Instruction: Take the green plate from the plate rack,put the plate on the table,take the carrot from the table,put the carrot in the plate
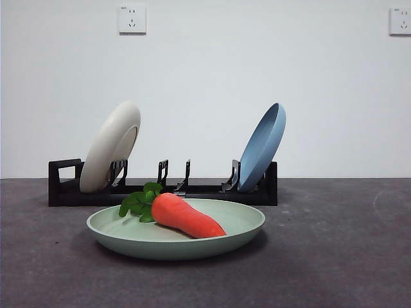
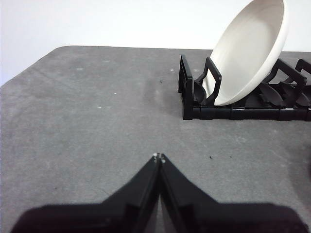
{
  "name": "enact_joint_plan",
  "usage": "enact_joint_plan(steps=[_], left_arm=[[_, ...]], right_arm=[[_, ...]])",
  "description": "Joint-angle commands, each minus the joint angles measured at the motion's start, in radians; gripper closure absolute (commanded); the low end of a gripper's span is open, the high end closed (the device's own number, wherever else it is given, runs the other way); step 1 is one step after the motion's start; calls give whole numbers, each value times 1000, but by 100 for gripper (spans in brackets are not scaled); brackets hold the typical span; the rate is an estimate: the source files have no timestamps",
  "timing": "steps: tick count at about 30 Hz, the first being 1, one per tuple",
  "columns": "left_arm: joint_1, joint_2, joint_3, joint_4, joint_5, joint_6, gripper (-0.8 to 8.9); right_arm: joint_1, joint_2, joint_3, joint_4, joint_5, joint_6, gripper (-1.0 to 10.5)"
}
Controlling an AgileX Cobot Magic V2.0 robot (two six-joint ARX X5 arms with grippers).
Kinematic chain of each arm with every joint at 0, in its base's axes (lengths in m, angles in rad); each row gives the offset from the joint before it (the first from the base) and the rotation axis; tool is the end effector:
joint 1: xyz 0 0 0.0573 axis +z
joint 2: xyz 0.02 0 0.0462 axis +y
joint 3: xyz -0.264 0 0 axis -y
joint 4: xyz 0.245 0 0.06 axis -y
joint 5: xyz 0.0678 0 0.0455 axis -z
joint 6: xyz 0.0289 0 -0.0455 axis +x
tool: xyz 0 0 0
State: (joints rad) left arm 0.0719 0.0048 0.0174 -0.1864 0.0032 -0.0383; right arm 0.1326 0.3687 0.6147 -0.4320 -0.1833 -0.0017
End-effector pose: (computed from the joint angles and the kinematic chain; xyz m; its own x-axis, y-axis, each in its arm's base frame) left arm 0.0952 0.0068 0.1511 0.9826 0.0676 -0.1729 -0.0752 0.9964 -0.0383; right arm 0.0898 0.0173 0.2987 0.9337 0.3084 -0.1818 -0.3079 0.9509 0.0320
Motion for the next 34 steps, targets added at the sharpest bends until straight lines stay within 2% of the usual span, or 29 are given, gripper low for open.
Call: enact_joint_plan(steps=[1, 6, 9, 14, 28, 34], left_arm=[[3, -2, -14, 3, -1, -8, 816], [3, -2, -14, 3, -1, -8, 816], [3, -2, -14, 3, -1, -8, 816], [3, -2, -14, 3, -1, -8, 816], [3, -2, -14, 3, 0, -8, 816], [3, -2, -14, 3, 0, -8, 816]], right_arm=[[-31, -85, -169, 159, 7, 0, 946], [-49, -212, -386, 313, 11, 11, 946], [-49, -267, -478, 349, 12, 33, 946], [-48, -325, -567, 349, 63, 92, 946], [-47, -368, -609, 256, 58, 92, 946], [-46, -368, -609, 259, 60, 120, 946]])
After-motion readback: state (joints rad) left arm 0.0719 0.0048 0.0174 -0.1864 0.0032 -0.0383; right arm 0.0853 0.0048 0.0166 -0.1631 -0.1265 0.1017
